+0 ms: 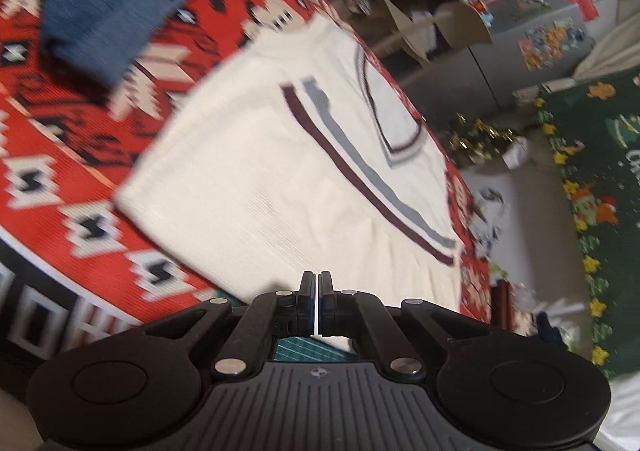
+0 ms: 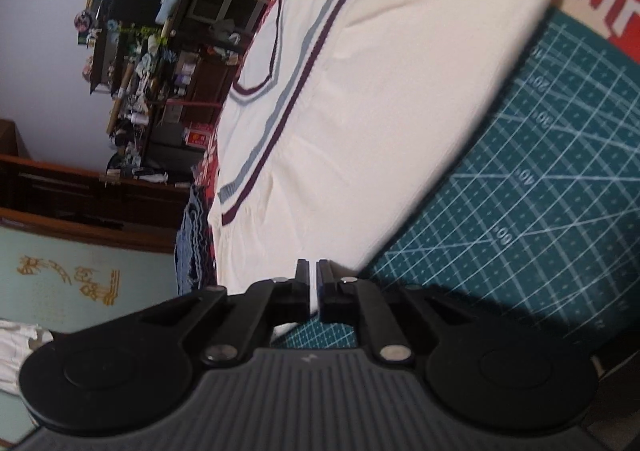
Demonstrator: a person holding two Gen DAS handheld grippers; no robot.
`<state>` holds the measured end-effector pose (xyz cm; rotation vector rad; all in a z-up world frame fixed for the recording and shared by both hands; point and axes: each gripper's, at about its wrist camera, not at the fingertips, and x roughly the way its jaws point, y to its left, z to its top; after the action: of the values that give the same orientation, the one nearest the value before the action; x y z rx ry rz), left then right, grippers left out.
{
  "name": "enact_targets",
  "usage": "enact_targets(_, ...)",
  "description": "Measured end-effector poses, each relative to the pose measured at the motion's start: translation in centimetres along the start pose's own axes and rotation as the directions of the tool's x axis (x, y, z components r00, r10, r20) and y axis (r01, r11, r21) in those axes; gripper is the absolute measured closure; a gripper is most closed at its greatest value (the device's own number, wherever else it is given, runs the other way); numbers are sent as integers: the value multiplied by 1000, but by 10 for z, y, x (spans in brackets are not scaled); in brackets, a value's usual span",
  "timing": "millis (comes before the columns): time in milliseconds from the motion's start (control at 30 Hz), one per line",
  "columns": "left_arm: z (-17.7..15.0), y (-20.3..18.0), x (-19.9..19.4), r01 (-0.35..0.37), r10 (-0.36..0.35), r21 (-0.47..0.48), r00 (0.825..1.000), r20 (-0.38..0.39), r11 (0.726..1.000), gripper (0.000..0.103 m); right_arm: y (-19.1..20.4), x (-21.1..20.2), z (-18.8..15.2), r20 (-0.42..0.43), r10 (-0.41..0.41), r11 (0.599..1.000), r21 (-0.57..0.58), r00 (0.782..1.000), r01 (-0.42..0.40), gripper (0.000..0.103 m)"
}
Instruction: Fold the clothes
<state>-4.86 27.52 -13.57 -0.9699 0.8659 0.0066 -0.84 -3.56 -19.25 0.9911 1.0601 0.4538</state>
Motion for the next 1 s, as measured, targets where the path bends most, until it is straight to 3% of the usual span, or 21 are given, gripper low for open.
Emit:
enact_targets(233,-14,-19,27,17,-12,90,998,-63,996,103,-8,-11,2,47,-33,999,39,998,32,101)
enact_targets(400,-18,-21,36,-3,14,110,995,-100,994,103,-3,-28,13,96,-86,996,13,992,85,97)
enact_targets(767,-14,-20,38,-43,51,106,996,-69,993,103,-17,-71,52,178,-211,974,127,961,190,98)
enact_targets(1000,-13,-18,35,-53,59,96,996,-62,994,103,-13,-77,63,291,-331,941,178,897,289,103)
